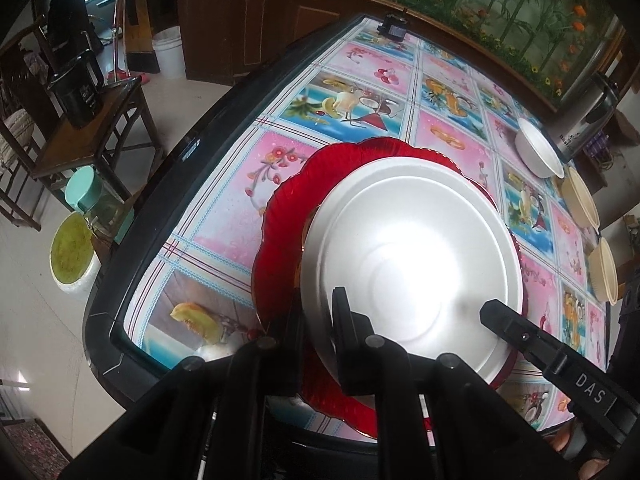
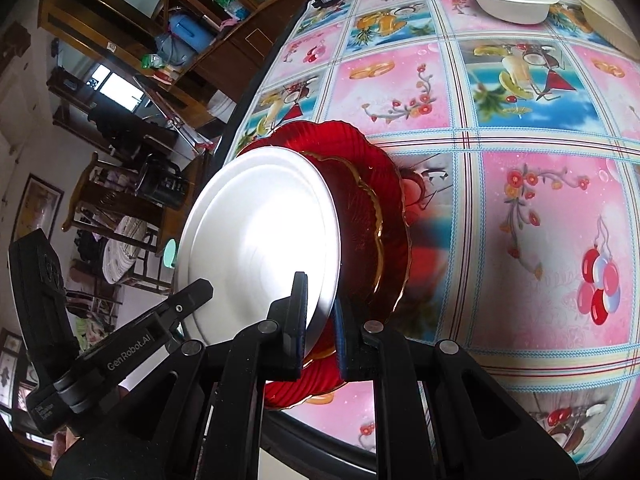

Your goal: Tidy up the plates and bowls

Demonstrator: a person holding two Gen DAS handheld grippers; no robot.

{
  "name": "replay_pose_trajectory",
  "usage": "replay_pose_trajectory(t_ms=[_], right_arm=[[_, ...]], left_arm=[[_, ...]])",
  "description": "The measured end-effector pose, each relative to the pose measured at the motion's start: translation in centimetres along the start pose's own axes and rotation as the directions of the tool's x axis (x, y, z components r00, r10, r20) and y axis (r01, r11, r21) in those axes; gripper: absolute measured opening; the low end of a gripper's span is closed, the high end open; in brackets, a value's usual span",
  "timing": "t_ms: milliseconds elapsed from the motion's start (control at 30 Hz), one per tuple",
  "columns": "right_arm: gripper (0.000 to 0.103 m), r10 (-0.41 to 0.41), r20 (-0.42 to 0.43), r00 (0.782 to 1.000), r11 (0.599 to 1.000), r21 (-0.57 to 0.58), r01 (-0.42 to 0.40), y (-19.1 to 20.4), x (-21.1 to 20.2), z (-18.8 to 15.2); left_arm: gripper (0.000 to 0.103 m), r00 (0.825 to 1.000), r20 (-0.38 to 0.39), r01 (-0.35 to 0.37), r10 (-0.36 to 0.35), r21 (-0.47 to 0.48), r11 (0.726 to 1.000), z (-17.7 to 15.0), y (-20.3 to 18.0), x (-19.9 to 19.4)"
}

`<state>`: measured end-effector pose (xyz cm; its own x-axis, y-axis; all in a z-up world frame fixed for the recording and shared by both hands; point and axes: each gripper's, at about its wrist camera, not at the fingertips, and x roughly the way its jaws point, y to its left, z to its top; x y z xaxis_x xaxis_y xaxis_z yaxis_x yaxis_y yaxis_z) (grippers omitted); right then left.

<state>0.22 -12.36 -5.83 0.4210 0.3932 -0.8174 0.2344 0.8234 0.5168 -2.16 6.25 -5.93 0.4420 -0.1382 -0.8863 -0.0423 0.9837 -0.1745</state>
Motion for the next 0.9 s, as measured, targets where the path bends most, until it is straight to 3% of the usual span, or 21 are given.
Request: replay_pose_trajectory(t_ms=[267, 433, 667, 900], right_arm=[[0.011, -0.007, 0.012, 1.000, 1.000, -0.013, 0.007, 0.2, 0.2, 0.1], [0.011, -0.021, 0.027, 0.999, 1.000, -0.021, 0.022, 0.0, 0.1, 0.3], [0.011, -0.030, 0.039, 0.999, 0.998, -0.045, 0.032, 0.2, 0.0, 0.2], [0.013, -0.154, 0.060, 0.986, 0.961, -0.223, 0.164, 2.8, -0.4, -0.3]], left_arm=[[0.014, 0.999, 0.008, -0.040, 0.040, 0.035, 0.999, 0.3, -0.5, -0.4], [0.021, 0.992, 0.081, -0.099, 0.096, 0.044, 0.994, 0.6, -0.7, -1.8], [0.022, 0.992, 0.086, -0.093, 0.091, 0.012, 0.996, 0.9, -0.2, -1.9], [0.022, 0.982, 0.145, -0.112, 0.117, -0.047, 0.993, 1.0, 1.3, -3.7]])
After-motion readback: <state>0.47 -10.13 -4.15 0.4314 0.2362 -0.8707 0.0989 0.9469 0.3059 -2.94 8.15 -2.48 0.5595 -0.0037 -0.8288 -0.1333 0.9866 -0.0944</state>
